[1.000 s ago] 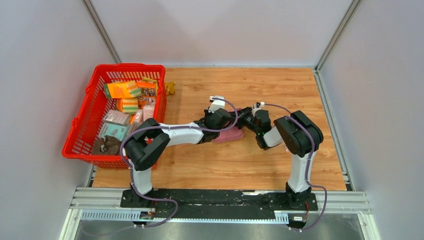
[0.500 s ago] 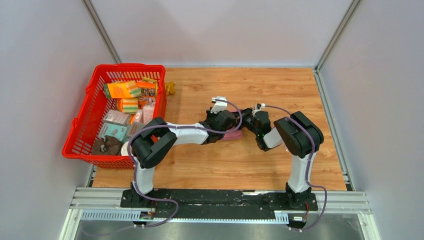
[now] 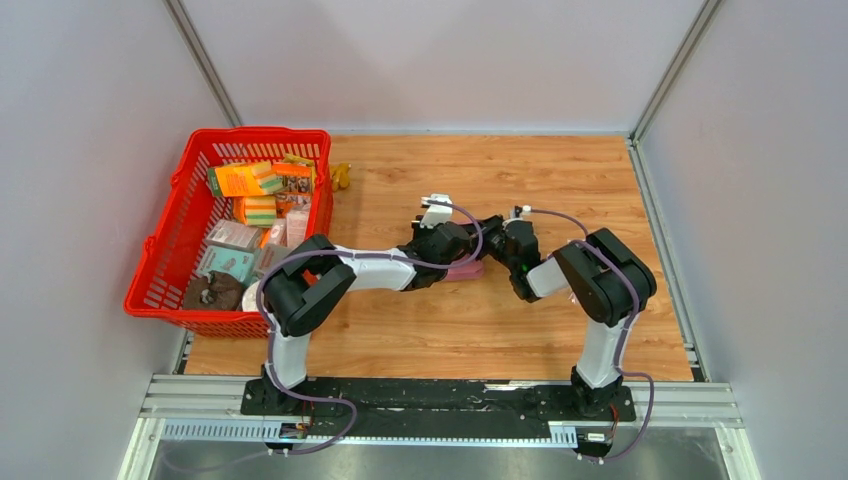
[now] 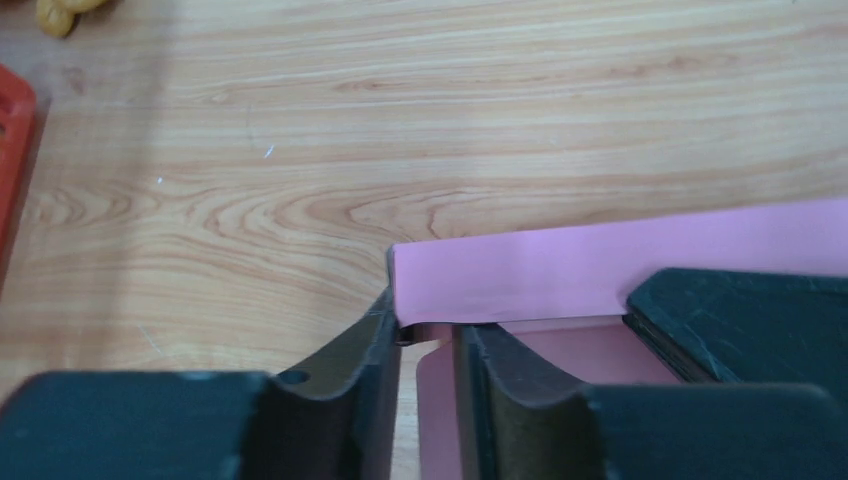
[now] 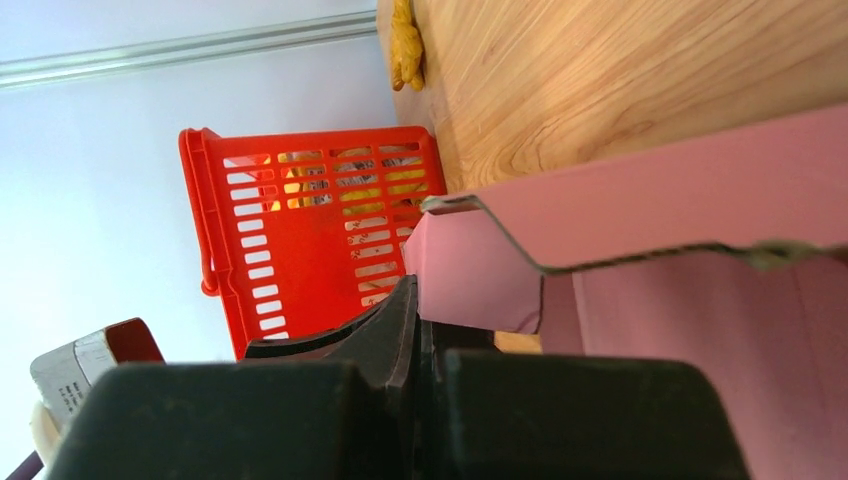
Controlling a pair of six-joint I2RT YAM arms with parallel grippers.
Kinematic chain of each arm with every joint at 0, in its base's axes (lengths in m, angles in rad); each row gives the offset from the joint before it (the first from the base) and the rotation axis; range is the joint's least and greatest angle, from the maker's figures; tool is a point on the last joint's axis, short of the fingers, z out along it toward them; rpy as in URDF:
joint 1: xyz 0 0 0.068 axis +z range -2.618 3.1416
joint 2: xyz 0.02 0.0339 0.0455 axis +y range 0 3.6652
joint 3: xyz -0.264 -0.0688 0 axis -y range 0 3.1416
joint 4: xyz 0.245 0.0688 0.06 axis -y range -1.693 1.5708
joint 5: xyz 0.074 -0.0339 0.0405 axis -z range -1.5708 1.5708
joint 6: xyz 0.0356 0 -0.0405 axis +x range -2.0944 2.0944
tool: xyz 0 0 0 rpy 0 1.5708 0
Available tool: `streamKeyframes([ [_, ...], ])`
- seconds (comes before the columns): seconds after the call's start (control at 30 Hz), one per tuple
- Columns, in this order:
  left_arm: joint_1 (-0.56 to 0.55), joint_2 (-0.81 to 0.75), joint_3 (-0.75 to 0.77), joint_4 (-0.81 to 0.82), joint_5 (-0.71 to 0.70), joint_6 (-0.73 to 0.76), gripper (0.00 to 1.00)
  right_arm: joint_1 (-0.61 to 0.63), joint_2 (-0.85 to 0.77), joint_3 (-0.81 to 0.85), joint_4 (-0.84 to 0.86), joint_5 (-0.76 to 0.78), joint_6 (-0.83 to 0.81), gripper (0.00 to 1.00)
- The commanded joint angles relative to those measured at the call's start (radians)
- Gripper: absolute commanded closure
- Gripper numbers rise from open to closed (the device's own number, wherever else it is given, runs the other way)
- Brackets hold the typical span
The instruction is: Fold the paper box
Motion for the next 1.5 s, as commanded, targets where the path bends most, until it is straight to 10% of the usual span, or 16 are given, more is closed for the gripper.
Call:
streamKeyframes([
  [0.0, -0.006, -0.07, -0.087, 0.127, 0.21, 0.027, 0.64, 0.05, -0.04, -0.007, -0.05, -0.054, -0.069, 1.0],
  [0.2, 0.011, -0.193, -0.239, 0.259, 0.349, 0.018, 0.4, 0.042, -0.057, 0.007, -0.102, -0.046, -0.087, 1.0],
  [0.57, 0.026, -0.371, -0.513, 0.44, 0.266, -0.059, 0.54, 0.033, -0.037, -0.003, -0.09, -0.035, -0.018, 1.0],
  [0.83, 0.045, -0.28, -0.464, 0.486, 0.252, -0.026, 0.45, 0.033, -0.05, 0.009, -0.142, -0.026, -0.018, 1.0],
  [1.47, 0.048, -0.09, -0.172, 0.043, 0.088, -0.149, 1.0, 0.034, -0.052, 0.023, -0.156, -0.026, 0.025, 1.0],
])
